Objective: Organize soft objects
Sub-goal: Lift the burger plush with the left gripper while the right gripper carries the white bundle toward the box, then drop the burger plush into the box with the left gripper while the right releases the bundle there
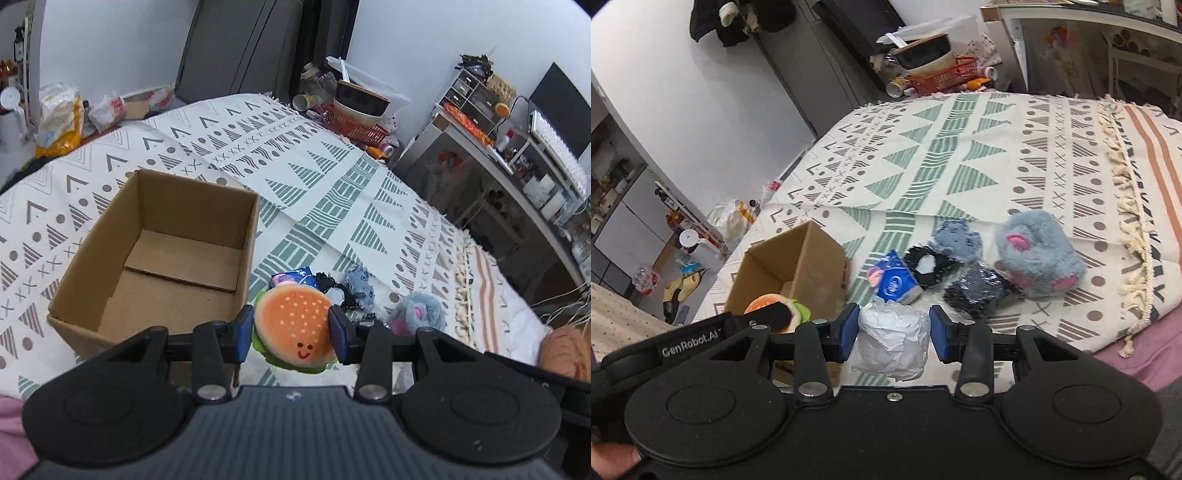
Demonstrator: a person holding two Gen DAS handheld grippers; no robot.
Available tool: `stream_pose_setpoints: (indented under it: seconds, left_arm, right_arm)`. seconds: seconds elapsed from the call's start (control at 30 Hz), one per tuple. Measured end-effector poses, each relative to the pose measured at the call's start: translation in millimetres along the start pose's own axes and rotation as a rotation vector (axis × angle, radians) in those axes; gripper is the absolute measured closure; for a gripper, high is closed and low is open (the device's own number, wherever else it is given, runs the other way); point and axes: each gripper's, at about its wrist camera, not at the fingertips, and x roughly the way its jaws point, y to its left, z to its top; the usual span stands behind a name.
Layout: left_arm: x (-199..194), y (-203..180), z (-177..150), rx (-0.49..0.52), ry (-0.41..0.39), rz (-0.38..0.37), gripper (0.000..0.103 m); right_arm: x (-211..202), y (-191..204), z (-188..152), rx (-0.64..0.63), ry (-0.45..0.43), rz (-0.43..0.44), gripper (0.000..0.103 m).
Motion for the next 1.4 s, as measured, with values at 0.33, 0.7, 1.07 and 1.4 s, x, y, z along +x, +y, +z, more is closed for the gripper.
stream_pose_setpoints:
  seconds: [0.33,0.7,1.07,1.4]
  left_arm:
    - [-5.2,39.6,19.1,-0.061,-0.045,0.085,0.061]
    - [-2.4,81.8,30.9,-0.096,-0.022,0.126,0.061]
    - [5.6,102.1,34.3,-0.14,-0.016,0.171,0.05]
    - [5.3,106.2,37.8,-0.199,-0.062,0.182,0.014]
  right_arm:
    - [18.8,51.6,5.3,-0.043,0.003,0.057,0.062]
    - [52.4,100.7,7.4,-0.061,0.034,0.119,0.062]
    - [90.7,106.8,2.1,-0.003,0.092,0.138,0.062]
    - [95.6,79.4,6.3,0.098,0.095,0.169,0.027]
